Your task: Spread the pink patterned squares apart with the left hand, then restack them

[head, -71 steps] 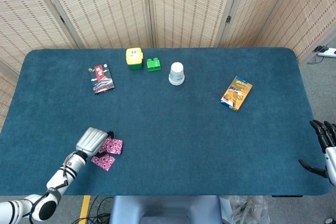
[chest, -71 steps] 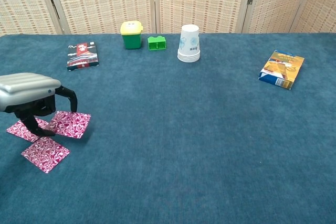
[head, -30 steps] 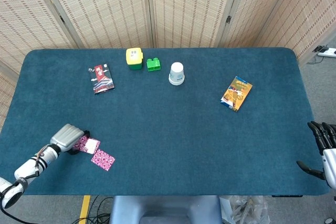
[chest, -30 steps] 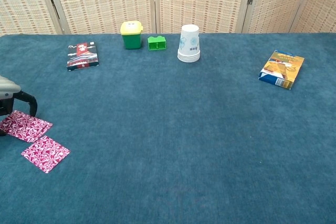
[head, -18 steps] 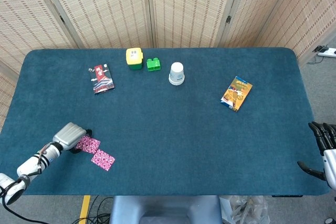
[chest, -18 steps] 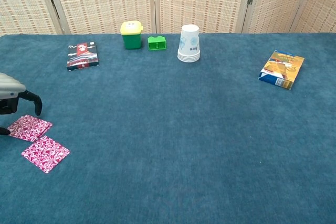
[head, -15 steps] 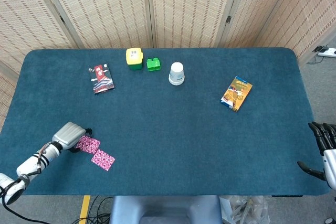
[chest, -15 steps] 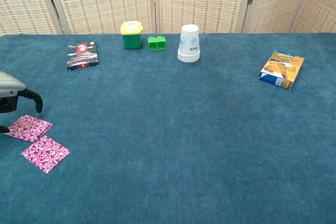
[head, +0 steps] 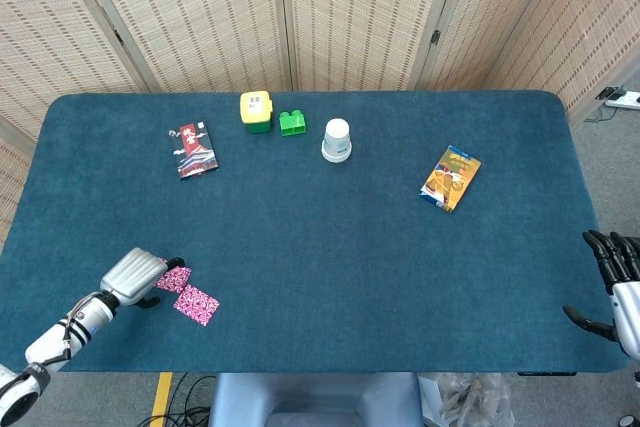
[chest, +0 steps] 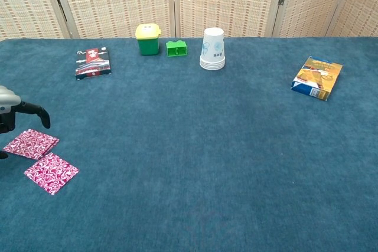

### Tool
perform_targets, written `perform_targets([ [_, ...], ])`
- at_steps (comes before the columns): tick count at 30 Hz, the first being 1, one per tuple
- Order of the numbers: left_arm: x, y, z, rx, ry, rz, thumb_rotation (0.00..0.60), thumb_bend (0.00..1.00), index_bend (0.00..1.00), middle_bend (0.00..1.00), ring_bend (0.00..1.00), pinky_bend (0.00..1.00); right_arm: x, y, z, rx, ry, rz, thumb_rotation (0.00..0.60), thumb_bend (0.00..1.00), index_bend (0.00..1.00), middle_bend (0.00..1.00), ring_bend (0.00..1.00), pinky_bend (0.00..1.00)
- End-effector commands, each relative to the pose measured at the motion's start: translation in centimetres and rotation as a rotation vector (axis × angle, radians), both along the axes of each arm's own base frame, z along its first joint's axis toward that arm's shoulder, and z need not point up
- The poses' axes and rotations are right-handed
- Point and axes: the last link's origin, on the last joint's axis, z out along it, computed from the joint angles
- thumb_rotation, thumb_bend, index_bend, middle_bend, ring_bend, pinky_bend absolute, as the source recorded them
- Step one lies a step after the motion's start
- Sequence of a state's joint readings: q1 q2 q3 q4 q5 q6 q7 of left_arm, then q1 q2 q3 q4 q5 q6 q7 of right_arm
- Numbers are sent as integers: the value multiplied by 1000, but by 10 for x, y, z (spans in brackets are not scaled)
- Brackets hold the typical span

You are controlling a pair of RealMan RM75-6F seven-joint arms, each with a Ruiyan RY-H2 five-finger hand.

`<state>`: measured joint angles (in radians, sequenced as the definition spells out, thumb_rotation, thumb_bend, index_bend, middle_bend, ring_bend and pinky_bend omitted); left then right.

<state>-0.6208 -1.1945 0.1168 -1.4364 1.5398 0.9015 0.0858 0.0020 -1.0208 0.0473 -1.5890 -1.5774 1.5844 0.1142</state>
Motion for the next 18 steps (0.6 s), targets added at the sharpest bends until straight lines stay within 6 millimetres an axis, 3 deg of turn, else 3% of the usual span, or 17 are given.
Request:
perform_targets([
  [1,4,-15,-7,7,-5,4,600,250,308,968,860,1000,-2,0,0,-2,-5,-3,600,91,0,125,3,72],
  [8,11,-29,-25,-7,-14,30,600,250,317,967,860,1000,-6,1,1,-5,-10,-10,600,91,0,125,2,72],
  [18,12,-33,-42,7,-5,47,600,250,315,968,860,1000,-7,2,3,-6,-10,-10,600,91,0,125,2,72],
])
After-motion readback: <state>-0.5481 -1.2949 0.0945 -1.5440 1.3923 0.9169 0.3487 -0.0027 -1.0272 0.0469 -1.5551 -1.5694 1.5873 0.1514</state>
